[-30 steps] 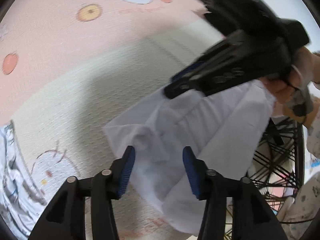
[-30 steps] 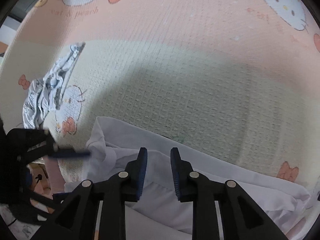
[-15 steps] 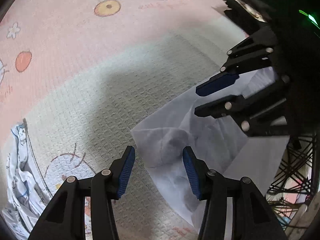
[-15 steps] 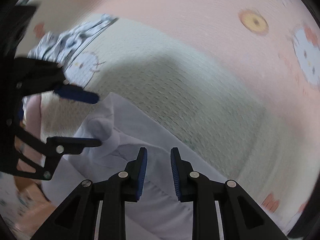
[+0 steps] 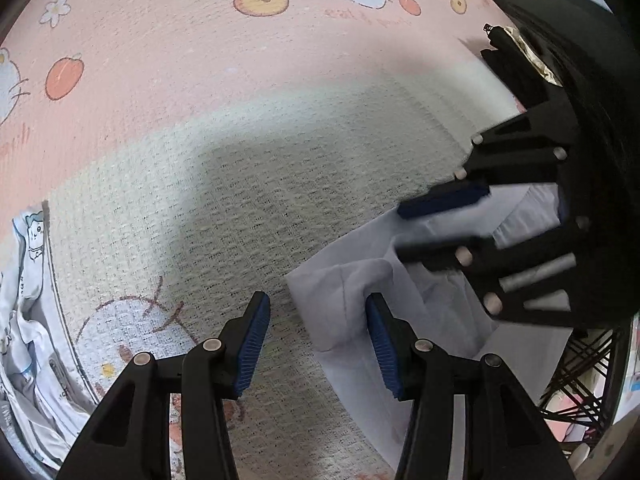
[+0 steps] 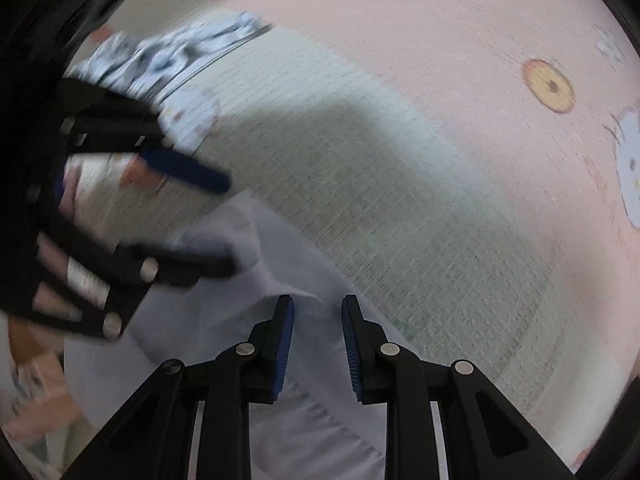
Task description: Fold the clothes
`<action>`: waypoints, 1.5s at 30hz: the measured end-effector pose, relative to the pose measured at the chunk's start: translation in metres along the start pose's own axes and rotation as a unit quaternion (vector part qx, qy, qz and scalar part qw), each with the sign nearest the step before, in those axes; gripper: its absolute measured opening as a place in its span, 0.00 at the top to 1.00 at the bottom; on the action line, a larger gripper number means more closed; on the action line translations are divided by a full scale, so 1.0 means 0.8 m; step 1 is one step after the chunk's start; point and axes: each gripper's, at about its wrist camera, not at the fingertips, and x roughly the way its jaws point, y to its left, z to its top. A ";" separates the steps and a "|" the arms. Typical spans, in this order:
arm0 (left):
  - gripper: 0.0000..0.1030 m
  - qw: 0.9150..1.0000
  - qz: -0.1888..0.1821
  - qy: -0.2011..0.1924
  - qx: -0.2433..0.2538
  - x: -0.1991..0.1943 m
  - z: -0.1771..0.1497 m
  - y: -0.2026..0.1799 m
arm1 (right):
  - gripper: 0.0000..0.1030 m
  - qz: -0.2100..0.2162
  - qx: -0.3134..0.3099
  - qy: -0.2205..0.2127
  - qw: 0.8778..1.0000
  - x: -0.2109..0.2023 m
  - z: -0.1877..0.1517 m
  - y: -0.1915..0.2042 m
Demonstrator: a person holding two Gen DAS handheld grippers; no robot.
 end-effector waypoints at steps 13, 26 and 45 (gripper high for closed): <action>0.55 0.999 0.021 -0.041 -0.026 -0.025 0.016 0.007 | 0.77 -0.007 0.031 0.002 1.000 -0.021 -0.026 -0.035; 0.54 0.998 0.000 -0.042 -0.047 0.066 0.014 -0.068 | 0.46 -0.026 0.010 -0.036 0.999 -0.101 -0.075 -0.044; 0.54 0.981 0.141 0.003 0.135 0.045 -0.054 -0.310 | 0.36 -0.160 -0.064 -0.052 0.984 -0.172 -0.230 -0.023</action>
